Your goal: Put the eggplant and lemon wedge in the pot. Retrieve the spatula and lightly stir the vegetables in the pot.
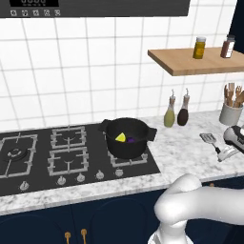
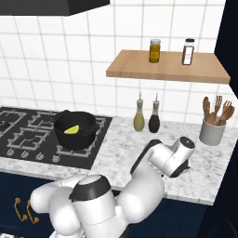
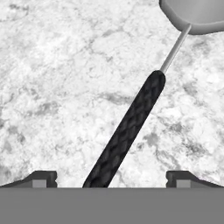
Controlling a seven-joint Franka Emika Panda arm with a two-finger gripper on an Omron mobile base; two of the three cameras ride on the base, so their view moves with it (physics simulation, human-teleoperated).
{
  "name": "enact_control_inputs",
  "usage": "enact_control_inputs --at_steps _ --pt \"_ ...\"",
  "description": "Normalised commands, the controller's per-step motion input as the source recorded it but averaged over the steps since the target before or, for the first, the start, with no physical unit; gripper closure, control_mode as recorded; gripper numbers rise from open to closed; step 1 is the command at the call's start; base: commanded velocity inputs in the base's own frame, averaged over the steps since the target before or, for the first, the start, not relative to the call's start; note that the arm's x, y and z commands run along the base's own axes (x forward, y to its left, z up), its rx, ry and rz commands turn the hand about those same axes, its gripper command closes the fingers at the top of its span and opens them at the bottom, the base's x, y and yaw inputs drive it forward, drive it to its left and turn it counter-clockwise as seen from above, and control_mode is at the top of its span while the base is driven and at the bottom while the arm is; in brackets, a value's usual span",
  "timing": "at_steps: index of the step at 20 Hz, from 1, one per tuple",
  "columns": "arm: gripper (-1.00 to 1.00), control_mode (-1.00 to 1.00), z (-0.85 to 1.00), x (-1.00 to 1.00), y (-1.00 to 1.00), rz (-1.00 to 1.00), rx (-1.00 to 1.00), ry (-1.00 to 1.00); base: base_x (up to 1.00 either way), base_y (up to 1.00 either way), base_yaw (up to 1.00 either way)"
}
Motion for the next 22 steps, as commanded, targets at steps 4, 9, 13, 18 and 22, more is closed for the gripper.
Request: enact_control_inputs --at_steps 4,9,13,18,22 --pt "-1.0 -1.0 -0.1 0.15 0.06 0.0 0.0 0.0 0.0 0.0 0.0" --pt "-1.0 -1.0 -0.03 0.27 0.1 0.0 0.0 0.0 0.0 0.0 0.0" --pt "1.0 -1.0 -0.18 0.04 0.13 0.0 0.0 0.01 0.0 0.0 0.0" --pt "1.0 -1.0 -0.32 -0.04 0.05 0.0 0.0 0.02 0.0 0.0 0.0" --pt "1.0 -1.0 -0.14 -0.35 0.0 0.0 0.0 0.01 0.0 0.0 0.0"
